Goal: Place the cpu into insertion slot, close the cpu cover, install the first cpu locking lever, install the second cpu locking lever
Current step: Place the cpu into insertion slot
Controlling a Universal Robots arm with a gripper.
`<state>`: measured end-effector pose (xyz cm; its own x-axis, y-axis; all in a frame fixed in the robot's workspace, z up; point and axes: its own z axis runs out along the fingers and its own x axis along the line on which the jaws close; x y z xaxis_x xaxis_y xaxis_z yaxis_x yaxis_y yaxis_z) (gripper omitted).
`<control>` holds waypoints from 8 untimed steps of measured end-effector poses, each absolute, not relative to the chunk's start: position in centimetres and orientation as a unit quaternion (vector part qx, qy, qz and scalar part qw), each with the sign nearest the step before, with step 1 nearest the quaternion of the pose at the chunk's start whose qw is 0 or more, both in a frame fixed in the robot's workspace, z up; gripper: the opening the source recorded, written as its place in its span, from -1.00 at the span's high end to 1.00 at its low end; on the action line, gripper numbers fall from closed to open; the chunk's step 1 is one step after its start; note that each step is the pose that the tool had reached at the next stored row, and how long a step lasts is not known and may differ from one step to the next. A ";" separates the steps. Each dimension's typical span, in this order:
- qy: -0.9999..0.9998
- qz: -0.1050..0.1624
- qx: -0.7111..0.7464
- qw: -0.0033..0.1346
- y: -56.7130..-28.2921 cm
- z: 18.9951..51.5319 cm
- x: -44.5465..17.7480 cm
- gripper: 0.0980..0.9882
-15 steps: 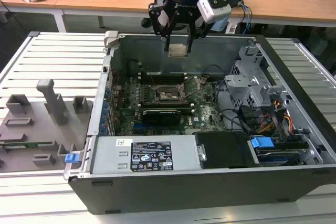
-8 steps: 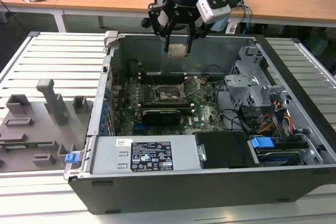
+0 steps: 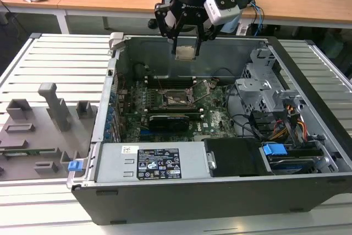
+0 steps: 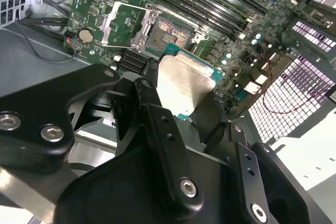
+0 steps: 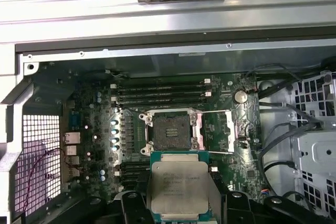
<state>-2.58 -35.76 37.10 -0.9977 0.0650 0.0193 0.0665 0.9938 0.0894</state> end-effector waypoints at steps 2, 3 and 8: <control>-0.998 -0.045 -0.036 0.008 -35.8 37.1 -2.6 0.04; -0.998 -0.045 -0.039 0.008 -35.8 37.1 -2.6 0.04; -0.997 -0.045 -0.063 0.007 -35.8 37.0 -2.6 0.04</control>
<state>-2.59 -35.77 37.04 -0.9920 0.1246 0.0193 0.1259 0.9880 0.0892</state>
